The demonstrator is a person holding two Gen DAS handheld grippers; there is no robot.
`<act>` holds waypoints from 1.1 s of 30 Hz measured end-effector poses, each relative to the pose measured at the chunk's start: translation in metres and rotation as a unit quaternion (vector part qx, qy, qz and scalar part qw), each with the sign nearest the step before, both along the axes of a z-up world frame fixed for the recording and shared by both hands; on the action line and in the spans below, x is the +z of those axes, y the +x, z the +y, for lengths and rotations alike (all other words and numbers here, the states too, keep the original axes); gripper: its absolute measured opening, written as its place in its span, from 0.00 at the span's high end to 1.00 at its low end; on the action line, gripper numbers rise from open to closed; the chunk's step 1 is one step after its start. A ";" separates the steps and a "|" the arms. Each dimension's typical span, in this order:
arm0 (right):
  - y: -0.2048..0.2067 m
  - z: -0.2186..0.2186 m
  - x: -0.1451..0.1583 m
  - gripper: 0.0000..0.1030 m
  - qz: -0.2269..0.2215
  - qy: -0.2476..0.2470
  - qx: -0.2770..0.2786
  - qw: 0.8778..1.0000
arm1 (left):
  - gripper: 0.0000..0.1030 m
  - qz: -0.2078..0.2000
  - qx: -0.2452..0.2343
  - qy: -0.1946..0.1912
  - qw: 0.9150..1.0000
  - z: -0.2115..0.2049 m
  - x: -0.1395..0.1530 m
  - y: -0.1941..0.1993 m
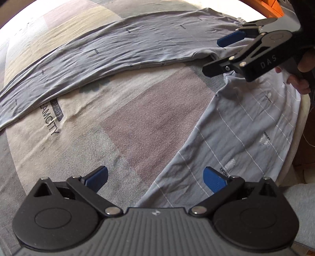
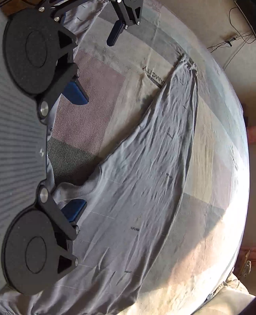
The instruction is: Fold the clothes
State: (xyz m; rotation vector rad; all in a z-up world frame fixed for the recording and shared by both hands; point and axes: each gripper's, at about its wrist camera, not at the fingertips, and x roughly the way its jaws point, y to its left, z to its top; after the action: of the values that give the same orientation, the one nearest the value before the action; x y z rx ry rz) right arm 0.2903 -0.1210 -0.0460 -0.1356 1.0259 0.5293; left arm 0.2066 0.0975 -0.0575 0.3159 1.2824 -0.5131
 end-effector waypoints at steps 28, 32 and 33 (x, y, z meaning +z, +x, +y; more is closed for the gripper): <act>-0.059 -0.019 -0.016 0.00 0.065 -0.015 -0.139 0.988 | 0.01 0.043 -0.031 -0.099 0.994 0.019 -0.022 -0.067; -0.068 -0.009 -0.026 0.00 0.081 -0.018 -0.137 0.987 | 0.01 0.036 -0.036 -0.073 0.996 0.050 -0.021 -0.066; -0.068 -0.005 -0.029 0.00 0.086 -0.022 -0.133 0.987 | 0.01 0.036 -0.031 -0.063 0.997 0.059 -0.021 -0.066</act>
State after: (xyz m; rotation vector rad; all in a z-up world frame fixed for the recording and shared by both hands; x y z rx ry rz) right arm 0.2225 -0.1258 -0.0748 0.0091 1.2029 0.2778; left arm 0.1410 0.1564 -0.0785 0.2337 1.3064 -0.6618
